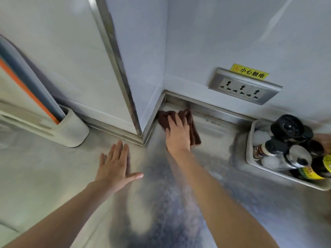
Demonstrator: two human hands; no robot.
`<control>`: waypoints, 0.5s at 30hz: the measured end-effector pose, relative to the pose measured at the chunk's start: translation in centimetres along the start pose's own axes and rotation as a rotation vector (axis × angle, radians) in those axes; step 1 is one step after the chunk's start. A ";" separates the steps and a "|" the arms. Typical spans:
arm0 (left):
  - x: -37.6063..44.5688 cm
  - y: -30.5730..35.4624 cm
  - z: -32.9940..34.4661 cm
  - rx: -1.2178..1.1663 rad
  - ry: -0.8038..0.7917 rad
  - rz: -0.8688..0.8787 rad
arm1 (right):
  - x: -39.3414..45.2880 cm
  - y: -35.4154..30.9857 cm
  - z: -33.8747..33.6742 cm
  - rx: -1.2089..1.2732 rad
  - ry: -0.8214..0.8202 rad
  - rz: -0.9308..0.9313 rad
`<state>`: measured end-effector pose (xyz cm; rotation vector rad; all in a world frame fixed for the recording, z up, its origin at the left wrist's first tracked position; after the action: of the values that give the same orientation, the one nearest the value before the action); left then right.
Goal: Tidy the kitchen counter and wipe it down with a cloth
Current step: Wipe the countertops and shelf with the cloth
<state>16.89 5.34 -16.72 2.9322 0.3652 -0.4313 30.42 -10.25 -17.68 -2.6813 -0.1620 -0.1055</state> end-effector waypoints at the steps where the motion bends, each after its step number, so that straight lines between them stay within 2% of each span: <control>1: 0.0 0.0 0.0 -0.002 0.001 0.001 | -0.6 -1.0 0.2 0.023 -0.041 -0.098; 4: 0.0 0.0 -0.2 0.000 0.000 0.007 | -0.1 1.2 -0.9 -0.051 -0.083 -0.277; 5: 0.0 0.0 -0.2 -0.002 -0.001 0.010 | 0.8 2.9 -1.5 -0.094 -0.066 -0.247; 7: -0.1 0.0 -0.1 -0.016 0.011 0.014 | 2.6 5.6 -2.3 -0.113 -0.013 -0.046; 9: 0.0 -0.1 0.0 -0.035 0.028 0.020 | 2.9 4.5 -1.9 -0.084 0.058 0.080; 10: 0.0 -0.2 0.0 -0.042 0.032 0.027 | 2.5 2.8 -1.3 -0.060 0.072 0.063; 12: -0.2 -0.8 0.0 -0.069 0.041 0.047 | 0.6 -0.7 -0.4 0.028 0.041 -0.086; 15: -1.4 -1.9 -0.5 -0.099 0.077 0.078 | -3.7 -1.7 -1.0 0.066 -0.037 -0.316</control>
<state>15.23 6.99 -16.07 2.8601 0.2721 -0.2826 26.52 -9.58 -16.43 -2.5730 -0.5895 -0.1453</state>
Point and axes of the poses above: each hand's wrist, its own x-axis towards the middle knuckle, its own z-axis out of the palm, y = z × x, the point moved 6 cm from there along x, towards the middle knuckle, and after that the axes turned 13 degrees about y, right-handed, at the moved point
